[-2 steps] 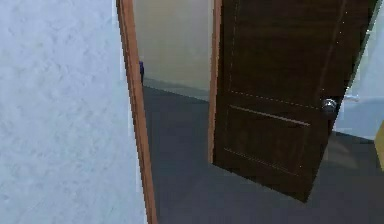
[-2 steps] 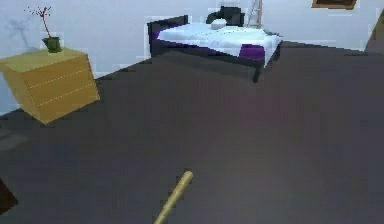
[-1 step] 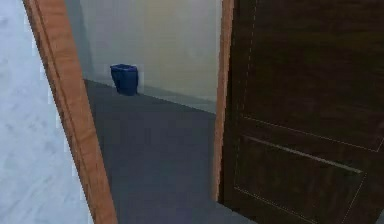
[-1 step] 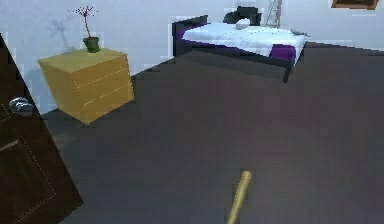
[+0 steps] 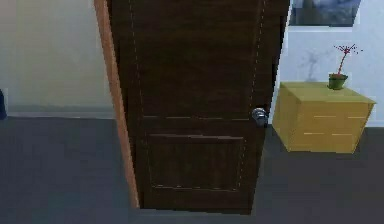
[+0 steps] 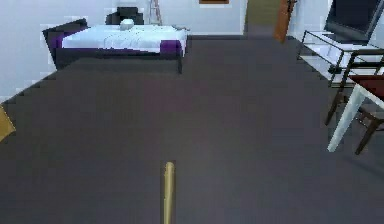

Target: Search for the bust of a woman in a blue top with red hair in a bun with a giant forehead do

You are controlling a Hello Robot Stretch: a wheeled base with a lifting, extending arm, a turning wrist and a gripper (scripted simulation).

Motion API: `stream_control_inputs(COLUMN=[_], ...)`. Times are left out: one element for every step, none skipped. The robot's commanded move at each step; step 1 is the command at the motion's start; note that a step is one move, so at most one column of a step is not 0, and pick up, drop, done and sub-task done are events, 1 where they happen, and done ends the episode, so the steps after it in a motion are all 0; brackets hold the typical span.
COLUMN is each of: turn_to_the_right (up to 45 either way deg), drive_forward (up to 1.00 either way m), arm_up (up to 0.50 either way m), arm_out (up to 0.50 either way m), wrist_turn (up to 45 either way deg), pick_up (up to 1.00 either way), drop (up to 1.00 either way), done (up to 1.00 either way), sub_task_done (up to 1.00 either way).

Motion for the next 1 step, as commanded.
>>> stream_control_inputs(turn_to_the_right=[0.0], drive_forward=[0.6], arm_up=[0.0], arm_out=[0.0], wrist_turn=[0.0], pick_up=[0.0], drop=[0.0], done=[0.0], sub_task_done=[0.0])
